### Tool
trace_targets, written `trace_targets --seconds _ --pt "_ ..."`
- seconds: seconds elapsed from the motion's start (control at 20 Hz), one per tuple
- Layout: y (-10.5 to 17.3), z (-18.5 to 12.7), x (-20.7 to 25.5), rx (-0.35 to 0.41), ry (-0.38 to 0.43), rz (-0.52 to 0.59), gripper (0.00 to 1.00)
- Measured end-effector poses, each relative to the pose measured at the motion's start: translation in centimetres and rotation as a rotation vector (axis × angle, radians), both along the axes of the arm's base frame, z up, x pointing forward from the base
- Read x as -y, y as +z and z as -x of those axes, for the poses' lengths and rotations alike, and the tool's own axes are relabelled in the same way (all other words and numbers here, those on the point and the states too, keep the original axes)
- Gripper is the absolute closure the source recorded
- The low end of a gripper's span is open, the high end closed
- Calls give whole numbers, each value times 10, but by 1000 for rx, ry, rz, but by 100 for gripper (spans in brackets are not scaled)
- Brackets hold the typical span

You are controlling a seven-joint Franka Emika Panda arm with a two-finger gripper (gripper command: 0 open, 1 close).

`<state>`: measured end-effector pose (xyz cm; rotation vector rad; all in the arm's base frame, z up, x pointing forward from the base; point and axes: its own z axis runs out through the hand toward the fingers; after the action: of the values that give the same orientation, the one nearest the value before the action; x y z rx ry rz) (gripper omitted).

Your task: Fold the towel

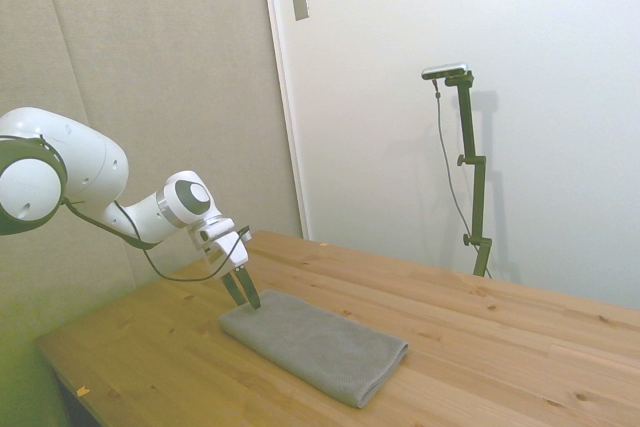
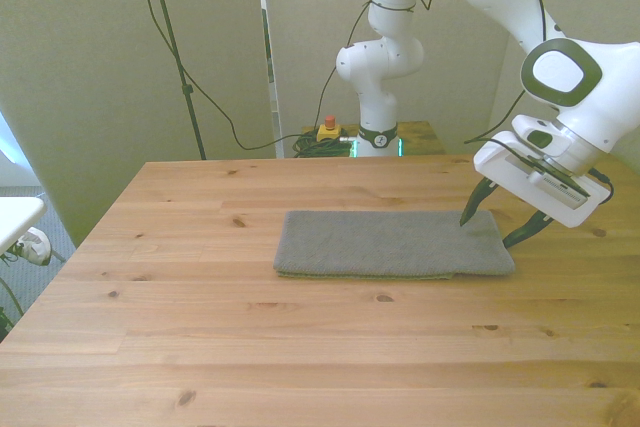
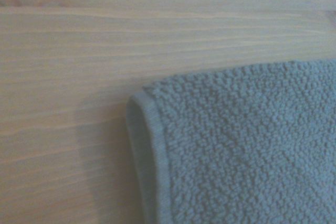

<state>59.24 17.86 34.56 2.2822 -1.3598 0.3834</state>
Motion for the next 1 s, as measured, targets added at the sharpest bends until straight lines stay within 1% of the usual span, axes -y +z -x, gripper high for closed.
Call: trace_targets --seconds 0.1,0.15,0.45,1.0 --pt "0 -2 7 -1 -11 4 0" --pt "0 -2 12 -4 -14 5 100" --pt "0 -1 38 -26 -16 5 100" --pt "-5 3 39 -25 -4 -3 100"
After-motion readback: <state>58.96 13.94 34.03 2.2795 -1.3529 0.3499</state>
